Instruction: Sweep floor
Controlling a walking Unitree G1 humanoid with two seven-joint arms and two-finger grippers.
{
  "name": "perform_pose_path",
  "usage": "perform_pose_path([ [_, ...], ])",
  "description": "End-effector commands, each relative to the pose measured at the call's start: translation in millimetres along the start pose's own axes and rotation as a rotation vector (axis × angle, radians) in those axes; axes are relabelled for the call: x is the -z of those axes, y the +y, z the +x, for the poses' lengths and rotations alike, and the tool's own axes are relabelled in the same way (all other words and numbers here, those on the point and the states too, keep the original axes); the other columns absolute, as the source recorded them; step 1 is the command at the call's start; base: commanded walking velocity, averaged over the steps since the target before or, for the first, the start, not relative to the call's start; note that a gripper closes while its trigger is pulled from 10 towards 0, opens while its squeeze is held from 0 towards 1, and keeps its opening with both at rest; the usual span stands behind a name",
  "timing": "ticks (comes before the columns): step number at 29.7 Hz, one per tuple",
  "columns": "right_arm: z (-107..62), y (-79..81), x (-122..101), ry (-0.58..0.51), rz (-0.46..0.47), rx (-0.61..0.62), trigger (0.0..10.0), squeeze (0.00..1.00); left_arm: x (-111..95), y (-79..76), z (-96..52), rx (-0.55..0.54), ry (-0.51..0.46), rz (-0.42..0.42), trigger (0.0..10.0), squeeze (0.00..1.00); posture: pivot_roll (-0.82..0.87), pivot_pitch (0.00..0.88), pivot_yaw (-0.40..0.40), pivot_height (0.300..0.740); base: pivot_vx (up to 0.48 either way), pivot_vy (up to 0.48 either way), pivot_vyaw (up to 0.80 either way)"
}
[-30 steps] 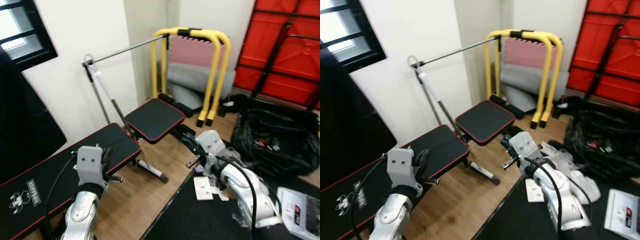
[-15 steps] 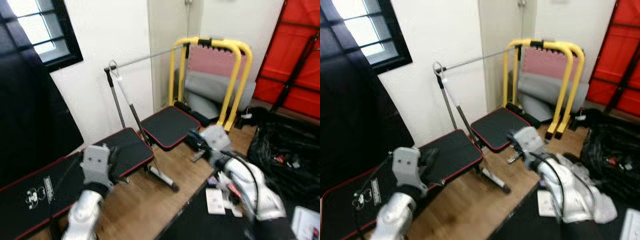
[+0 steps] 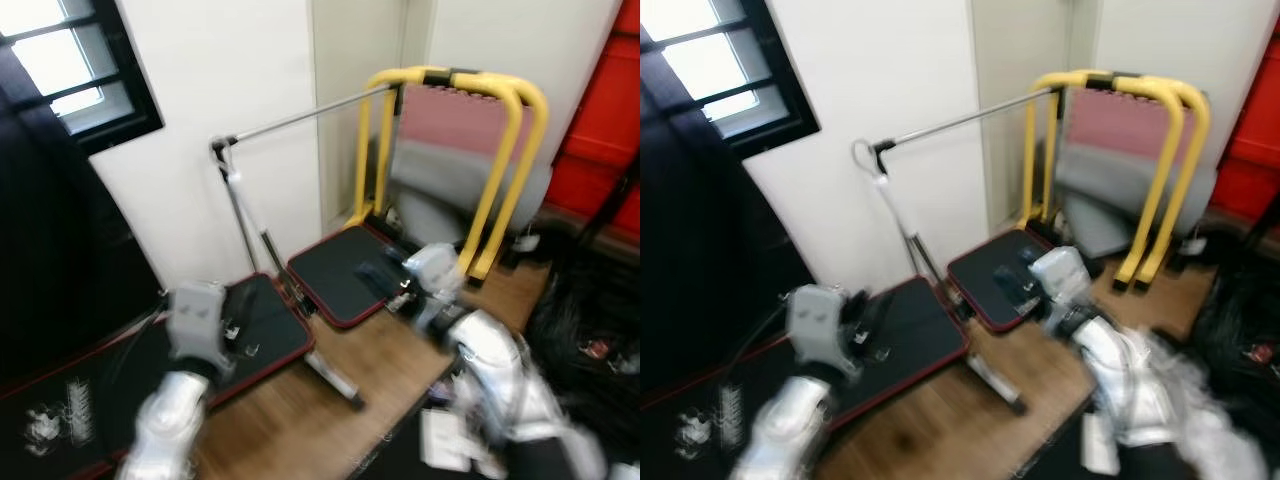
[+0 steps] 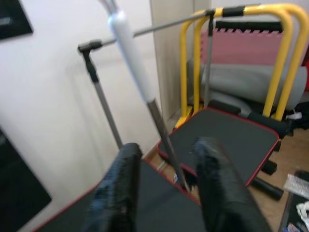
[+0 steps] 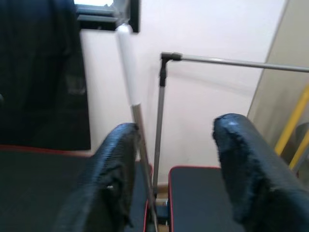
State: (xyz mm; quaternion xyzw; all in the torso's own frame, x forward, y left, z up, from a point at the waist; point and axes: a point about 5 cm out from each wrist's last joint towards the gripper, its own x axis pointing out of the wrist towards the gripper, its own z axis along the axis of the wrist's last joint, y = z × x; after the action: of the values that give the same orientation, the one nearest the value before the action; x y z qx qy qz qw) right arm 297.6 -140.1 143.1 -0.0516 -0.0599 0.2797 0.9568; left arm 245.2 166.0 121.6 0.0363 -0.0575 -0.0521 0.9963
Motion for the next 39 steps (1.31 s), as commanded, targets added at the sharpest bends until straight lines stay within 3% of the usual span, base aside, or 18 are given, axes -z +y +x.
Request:
perform_pose_path([
  [1, -4.2, -3.4, 3, 0.001, 0.043, 0.015, 10.0, 1.0, 1, -2.0, -1.5, 0.01, 0.006, -0.014, 10.0, 1.0, 0.03, 0.0, 0.002, 0.74, 0.0, 0.0, 0.0],
  [5, -2.6, -2.4, 3, 0.005, 0.031, 0.016, 10.0, 1.0, 0, 0.3, -0.5, -0.014, 0.009, 0.013, 10.0, 1.0, 0.03, 0.0, 0.004, 0.74, 0.0, 0.0, 0.0],
  [6, -1.4, -1.4, 6, 0.04, 0.008, 0.016, 10.0, 1.0, 1, 3.1, 0.2, -0.039, 0.02, 0.012, 10.0, 0.26, 0.03, 0.0, 0.005, 0.74, 0.0, 0.0, 0.0],
  [7, -1.4, -1.4, 6, 0.04, 0.008, 0.016, 10.0, 1.0, 1, 3.1, 0.2, -0.039, 0.02, 0.012, 10.0, 0.26, 0.03, 0.0, 0.005, 0.74, 0.0, 0.0, 0.0],
  [8, -0.7, -0.7, 8, 0.06, -0.009, 0.017, 10.0, 0.0, 2, 5.0, 0.6, -0.053, 0.027, 0.004, 10.0, 0.0, 0.03, 0.0, 0.005, 0.74, 0.0, 0.0, 0.0],
  [9, -0.7, 0.6, 10, 0.082, -0.023, 0.005, 10.0, 0.0, 2, 5.9, 0.7, -0.048, 0.026, -0.011, 10.0, 0.0, 0.03, 0.0, 0.006, 0.74, 0.0, 0.0, 0.0],
  [10, -1.2, 1.8, 11, 0.086, -0.012, -0.007, 10.0, 0.0, 1, 5.3, -0.6, -0.035, 0.016, -0.03, 0.0, 0.0, 0.03, 0.0, 0.007, 0.74, 0.0, 0.0, 0.51],
  [27, -2.7, -1.5, 11, 0.105, -0.01, 0.003, 10.0, 0.0, -1, 2.0, -2.2, -0.005, 0.013, -0.044, 0.0, 0.0, 0.04, 0.0, 0.013, 0.74, 0.0, 0.0, 0.77],
  [32, -2.3, -6.6, 13, 0.127, -0.019, 0.056, 10.0, 0.0, 1, 3.7, -0.9, -0.02, 0.035, -0.027, 0.0, 0.0, 0.04, 0.0, 0.015, 0.74, 0.0, 0.0, 0.8],
  [33, -1.8, -13.4, 14, 0.14, -0.05, 0.122, 10.0, 0.0, 1, 3.0, -0.3, -0.012, 0.04, -0.023, 10.0, 0.0, 0.04, 0.0, 0.014, 0.74, 0.0, 0.0, 0.75],
  [35, -1.7, -24.3, 15, 0.141, -0.029, 0.217, 10.0, 0.0, 2, 2.0, -0.1, -0.005, 0.046, -0.021, 10.0, 0.0, 0.04, 0.0, 0.015, 0.74, 0.0, 0.0, 0.0],
  [39, -2.7, -33.4, 16, 0.151, -0.021, 0.279, 10.0, 0.0, 2, 1.1, -0.6, 0.007, 0.051, -0.016, 10.0, 0.0, 0.04, 0.0, 0.016, 0.74, 0.0, 0.0, 0.0],
])
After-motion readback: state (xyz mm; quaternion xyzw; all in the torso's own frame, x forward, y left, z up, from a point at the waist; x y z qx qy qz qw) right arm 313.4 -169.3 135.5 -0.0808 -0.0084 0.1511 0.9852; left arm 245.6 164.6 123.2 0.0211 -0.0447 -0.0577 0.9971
